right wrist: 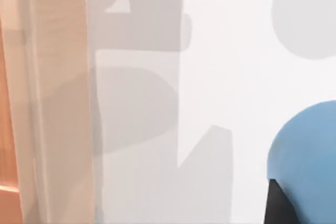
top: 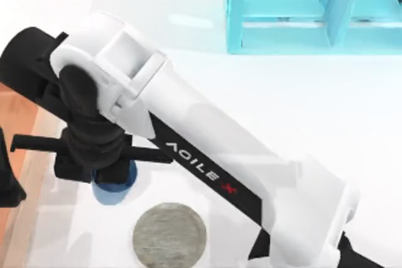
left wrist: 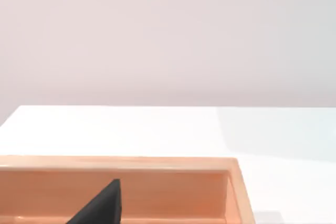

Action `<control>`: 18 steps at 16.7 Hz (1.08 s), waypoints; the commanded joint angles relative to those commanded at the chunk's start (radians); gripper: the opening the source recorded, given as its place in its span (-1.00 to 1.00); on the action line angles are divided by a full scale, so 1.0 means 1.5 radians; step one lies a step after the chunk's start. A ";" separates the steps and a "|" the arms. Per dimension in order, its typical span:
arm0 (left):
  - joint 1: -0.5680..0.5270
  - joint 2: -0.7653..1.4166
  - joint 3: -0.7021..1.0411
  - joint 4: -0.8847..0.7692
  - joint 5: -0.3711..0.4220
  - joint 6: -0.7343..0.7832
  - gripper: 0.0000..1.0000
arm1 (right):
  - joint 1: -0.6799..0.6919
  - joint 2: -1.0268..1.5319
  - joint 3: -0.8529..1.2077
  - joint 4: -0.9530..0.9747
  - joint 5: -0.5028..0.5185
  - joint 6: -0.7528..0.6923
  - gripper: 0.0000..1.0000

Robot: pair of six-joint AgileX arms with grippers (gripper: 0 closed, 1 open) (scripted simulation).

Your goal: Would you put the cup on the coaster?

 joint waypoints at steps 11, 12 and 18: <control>0.000 0.000 0.000 0.000 0.000 0.000 1.00 | -0.117 -0.137 -0.035 0.305 0.004 0.120 -1.00; 0.000 0.000 0.000 0.000 0.000 0.000 1.00 | -0.159 -0.175 -0.037 0.352 0.008 0.161 -1.00; 0.000 0.000 0.000 0.000 0.000 0.000 1.00 | -0.497 -0.474 -0.057 0.738 0.028 0.493 -1.00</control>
